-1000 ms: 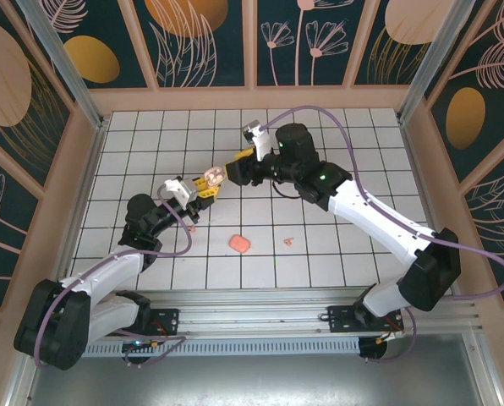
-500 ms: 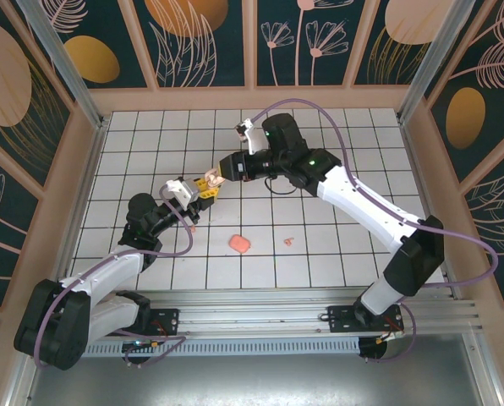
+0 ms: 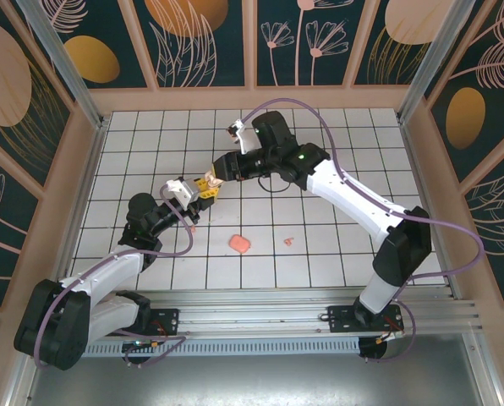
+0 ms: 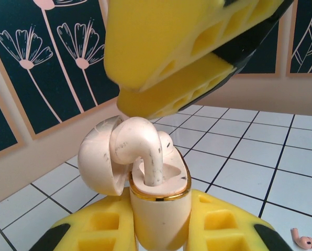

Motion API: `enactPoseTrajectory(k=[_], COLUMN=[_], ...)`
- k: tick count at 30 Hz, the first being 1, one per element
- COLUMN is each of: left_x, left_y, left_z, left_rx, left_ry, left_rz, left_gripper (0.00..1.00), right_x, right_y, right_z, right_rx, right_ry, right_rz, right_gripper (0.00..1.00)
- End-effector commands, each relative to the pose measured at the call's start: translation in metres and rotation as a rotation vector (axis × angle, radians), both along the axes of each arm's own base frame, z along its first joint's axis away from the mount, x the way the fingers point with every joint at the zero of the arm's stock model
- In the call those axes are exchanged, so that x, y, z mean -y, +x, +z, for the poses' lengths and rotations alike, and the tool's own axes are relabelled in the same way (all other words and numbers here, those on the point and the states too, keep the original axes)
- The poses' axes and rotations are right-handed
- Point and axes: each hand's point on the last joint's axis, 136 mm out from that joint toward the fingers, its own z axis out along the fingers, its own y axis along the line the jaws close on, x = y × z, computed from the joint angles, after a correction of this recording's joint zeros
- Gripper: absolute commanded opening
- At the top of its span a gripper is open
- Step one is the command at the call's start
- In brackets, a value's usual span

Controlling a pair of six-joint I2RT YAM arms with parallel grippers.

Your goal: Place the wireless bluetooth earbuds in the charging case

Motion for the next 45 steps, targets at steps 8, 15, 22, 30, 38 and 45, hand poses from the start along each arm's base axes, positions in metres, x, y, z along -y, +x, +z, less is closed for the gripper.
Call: enactPoseTrajectory(k=[8, 15, 22, 30, 38, 45], left_x=[0.0, 0.0, 0.0, 0.0, -0.002, -0.002], left_y=[0.001, 0.002, 0.003, 0.004, 0.006, 0.006], left_z=[0.021, 0.023, 0.023, 0.025, 0.019, 0.019], left_rx=[0.062, 0.066, 0.066, 0.068, 0.074, 0.08], left_ry=[-0.011, -0.013, -0.013, -0.014, 0.016, 0.026], left_rz=[0.002, 0.006, 0.01, 0.015, 0.032, 0.034], left_gripper=[0.02, 0.02, 0.02, 0.02, 0.02, 0.02], right_x=[-0.008, -0.004, 0.002, 0.001, -0.002, -0.002], right_y=[-0.003, -0.005, -0.007, -0.008, -0.013, -0.009], right_z=[0.002, -0.004, -0.009, -0.005, -0.004, 0.007], right_rx=[-0.012, -0.022, -0.028, -0.053, -0.138, -0.117], right_ry=[-0.008, -0.039, -0.076, -0.06, -0.038, -0.02], right_rz=[0.029, 0.024, 0.004, -0.005, -0.029, -0.041], right_gripper=[0.36, 0.32, 0.26, 0.22, 0.23, 0.3])
